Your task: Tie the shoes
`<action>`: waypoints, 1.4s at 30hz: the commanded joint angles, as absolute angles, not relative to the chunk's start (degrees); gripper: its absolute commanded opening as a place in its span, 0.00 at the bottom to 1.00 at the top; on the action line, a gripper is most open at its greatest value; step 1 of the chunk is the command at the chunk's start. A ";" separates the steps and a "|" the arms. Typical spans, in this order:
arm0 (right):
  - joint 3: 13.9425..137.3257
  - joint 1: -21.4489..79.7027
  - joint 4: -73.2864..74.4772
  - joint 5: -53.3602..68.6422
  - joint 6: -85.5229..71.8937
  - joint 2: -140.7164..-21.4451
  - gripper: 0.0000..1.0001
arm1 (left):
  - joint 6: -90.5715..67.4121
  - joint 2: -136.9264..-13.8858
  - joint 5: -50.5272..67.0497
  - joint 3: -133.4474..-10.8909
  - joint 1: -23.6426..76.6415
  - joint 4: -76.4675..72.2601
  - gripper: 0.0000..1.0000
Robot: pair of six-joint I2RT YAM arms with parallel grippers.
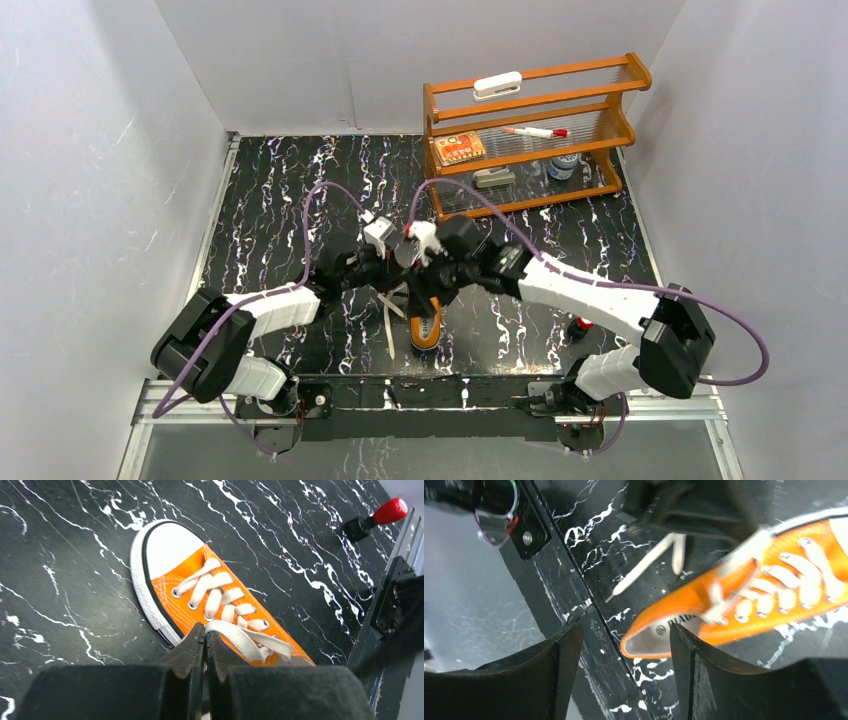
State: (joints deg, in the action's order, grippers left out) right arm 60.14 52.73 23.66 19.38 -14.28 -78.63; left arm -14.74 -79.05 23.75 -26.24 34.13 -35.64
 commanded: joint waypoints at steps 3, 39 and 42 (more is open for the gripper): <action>52.23 62.38 1.41 7.33 -7.76 -78.80 0.69 | -14.95 -80.96 29.81 -31.21 31.55 -31.39 0.00; 69.54 67.14 13.63 2.81 -8.71 -96.45 0.00 | -13.76 -86.36 30.26 -36.37 29.92 -25.98 0.00; 71.97 66.46 22.46 6.95 -13.53 -94.25 0.00 | -18.18 -86.04 31.65 -36.33 29.98 -26.91 0.00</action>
State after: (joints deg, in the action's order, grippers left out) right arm 66.41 66.57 11.62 -3.29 -8.23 -100.05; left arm -14.26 -87.88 29.58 -34.37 29.52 -26.85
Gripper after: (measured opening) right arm 0.012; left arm 0.008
